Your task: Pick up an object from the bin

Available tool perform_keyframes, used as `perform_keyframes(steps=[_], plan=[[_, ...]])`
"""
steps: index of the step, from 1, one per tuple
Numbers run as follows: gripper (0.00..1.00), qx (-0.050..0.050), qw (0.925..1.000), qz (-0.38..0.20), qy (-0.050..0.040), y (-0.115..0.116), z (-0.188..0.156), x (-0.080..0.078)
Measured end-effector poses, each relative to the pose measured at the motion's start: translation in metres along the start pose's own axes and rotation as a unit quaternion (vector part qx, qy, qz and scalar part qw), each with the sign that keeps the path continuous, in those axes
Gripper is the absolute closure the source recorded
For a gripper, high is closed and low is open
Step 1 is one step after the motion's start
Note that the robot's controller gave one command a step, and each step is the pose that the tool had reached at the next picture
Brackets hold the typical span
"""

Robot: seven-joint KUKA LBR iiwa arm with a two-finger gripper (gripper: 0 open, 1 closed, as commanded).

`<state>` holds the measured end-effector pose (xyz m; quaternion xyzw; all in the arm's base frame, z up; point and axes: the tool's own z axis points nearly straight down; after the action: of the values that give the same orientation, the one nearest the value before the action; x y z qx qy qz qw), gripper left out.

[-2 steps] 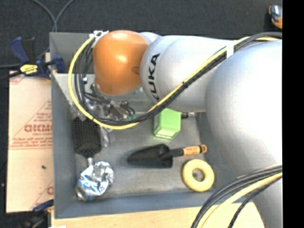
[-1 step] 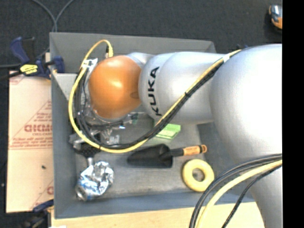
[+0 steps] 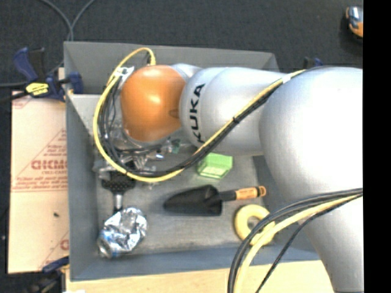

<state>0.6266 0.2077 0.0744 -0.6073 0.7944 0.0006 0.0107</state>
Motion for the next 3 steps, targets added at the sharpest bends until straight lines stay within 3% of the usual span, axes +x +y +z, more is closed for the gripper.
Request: perform_keyframes(steps=[1, 3], plan=[[1.00, 0.018, 0.9799, -0.199, -0.0080, 0.052, -0.007, 0.014], [1.00, 0.014, 0.9802, -0.197, -0.0072, 0.053, -0.019, 0.015]])
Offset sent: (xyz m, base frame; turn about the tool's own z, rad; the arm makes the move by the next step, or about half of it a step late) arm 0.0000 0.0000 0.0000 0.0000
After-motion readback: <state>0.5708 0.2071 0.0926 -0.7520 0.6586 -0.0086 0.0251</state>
